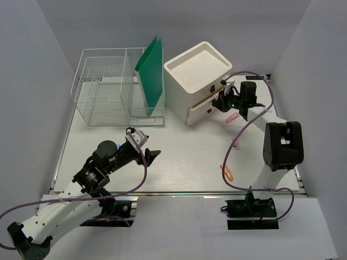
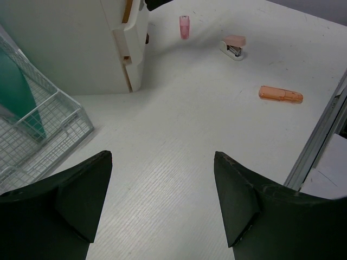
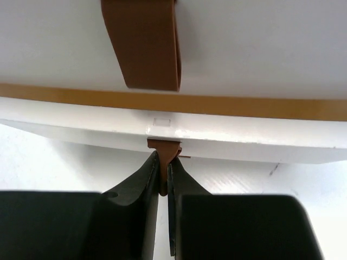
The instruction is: Organize the desk
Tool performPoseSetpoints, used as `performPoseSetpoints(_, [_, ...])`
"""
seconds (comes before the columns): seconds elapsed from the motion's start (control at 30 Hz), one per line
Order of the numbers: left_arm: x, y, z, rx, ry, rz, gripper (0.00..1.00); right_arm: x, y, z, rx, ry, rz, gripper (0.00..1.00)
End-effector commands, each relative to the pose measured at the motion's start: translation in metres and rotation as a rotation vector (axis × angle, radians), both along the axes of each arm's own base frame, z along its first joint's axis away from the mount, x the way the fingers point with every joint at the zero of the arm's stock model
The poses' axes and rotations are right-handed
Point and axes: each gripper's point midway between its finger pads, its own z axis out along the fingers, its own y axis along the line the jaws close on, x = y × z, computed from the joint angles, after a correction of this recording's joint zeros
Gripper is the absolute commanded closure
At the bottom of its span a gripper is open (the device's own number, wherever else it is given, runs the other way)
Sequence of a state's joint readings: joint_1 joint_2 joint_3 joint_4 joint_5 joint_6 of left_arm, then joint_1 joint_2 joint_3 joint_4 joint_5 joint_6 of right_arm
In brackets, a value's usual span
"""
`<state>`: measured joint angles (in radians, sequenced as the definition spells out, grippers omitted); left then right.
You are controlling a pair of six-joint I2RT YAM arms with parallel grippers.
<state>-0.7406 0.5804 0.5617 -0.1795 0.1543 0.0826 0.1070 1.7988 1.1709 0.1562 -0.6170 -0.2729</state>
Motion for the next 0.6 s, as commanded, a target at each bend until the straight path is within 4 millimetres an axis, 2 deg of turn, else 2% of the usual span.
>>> performPoseSetpoints(0.0, [-0.001, 0.001, 0.004, -0.007, -0.011, -0.006, 0.15, -0.008, -0.008, 0.027, -0.013, -0.061, -0.003, 1.0])
performPoseSetpoints(0.27, [-0.002, 0.001, 0.005, -0.012, -0.013, -0.009, 0.15, -0.025, -0.023, 0.034, -0.031, -0.04, -0.046, 1.0])
performPoseSetpoints(0.4, [-0.003, 0.0, 0.006, -0.015, -0.015, -0.015, 0.15, -0.041, -0.027, 0.027, -0.044, -0.007, -0.046, 1.0])
performPoseSetpoints(0.57, [-0.004, 0.0, 0.008, -0.02, -0.02, -0.019, 0.14, -0.054, -0.029, 0.029, -0.046, -0.002, -0.046, 1.0])
